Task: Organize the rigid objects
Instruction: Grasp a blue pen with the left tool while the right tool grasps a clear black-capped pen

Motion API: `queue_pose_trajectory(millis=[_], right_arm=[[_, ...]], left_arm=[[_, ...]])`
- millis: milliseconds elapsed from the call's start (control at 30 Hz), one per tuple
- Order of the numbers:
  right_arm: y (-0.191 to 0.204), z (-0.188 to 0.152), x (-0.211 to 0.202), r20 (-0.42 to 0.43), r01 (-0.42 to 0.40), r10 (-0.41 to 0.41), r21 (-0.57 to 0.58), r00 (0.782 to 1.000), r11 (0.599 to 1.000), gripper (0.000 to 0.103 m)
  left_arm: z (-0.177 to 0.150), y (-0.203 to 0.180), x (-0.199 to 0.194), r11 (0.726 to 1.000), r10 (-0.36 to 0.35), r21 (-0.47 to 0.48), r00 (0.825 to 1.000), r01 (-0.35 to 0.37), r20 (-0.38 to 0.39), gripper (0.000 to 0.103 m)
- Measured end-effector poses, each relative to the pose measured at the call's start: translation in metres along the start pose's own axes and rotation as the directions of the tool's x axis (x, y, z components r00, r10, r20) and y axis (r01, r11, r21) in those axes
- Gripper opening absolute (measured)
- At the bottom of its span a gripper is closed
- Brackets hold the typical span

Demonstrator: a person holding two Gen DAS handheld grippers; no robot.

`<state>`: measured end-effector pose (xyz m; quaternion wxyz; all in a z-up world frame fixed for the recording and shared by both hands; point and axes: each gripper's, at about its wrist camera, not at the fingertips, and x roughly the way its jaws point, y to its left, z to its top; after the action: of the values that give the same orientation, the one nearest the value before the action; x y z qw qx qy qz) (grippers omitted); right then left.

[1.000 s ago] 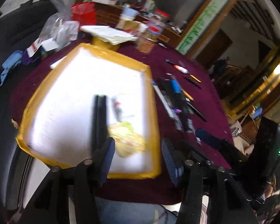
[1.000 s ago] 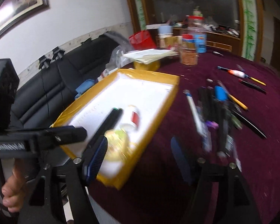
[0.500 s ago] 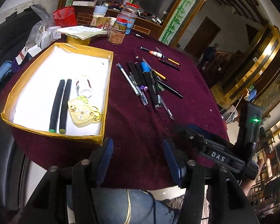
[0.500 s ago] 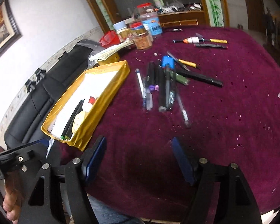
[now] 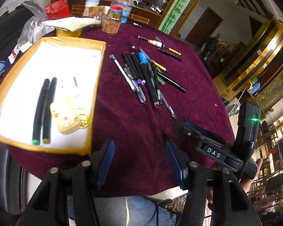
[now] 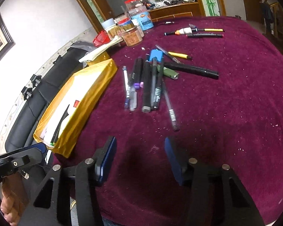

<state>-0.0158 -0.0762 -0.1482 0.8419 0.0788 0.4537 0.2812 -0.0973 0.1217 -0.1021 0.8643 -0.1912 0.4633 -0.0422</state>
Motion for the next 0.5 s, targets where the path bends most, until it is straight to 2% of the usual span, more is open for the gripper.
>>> queue_pose_trajectory(millis=[33,200,400,433,500], right_arm=[[-0.005,0.002,0.004,-0.006,-0.001,0.001,0.004,1.0,1.0,0.045],[-0.022,0.013,0.02,-0.008,0.018,-0.018,-0.003,1.0,1.0,0.04],[-0.038,0.032,0.048,-0.036,0.017,-0.018,-0.032,0.999,0.999,0.028],[-0.039,0.036,0.053,-0.044,0.02,-0.022,-0.044,0.999,0.999,0.025],[-0.037,0.043,0.06,-0.044,0.037,-0.041,-0.073,0.998,0.997,0.022]], left_arm=[[0.004,-0.001,0.006,1.0,0.001,0.0,1.0,-0.001,-0.004,0.059],[0.024,-0.008,0.036,1.0,0.012,0.015,0.999,-0.012,-0.043,0.059],[0.054,-0.011,0.08,0.999,0.039,0.014,0.995,-0.038,-0.089,0.059],[0.06,-0.01,0.088,0.999,0.041,0.007,0.994,-0.041,-0.096,0.057],[0.071,-0.009,0.103,0.999,0.052,0.007,0.991,-0.051,-0.12,0.043]])
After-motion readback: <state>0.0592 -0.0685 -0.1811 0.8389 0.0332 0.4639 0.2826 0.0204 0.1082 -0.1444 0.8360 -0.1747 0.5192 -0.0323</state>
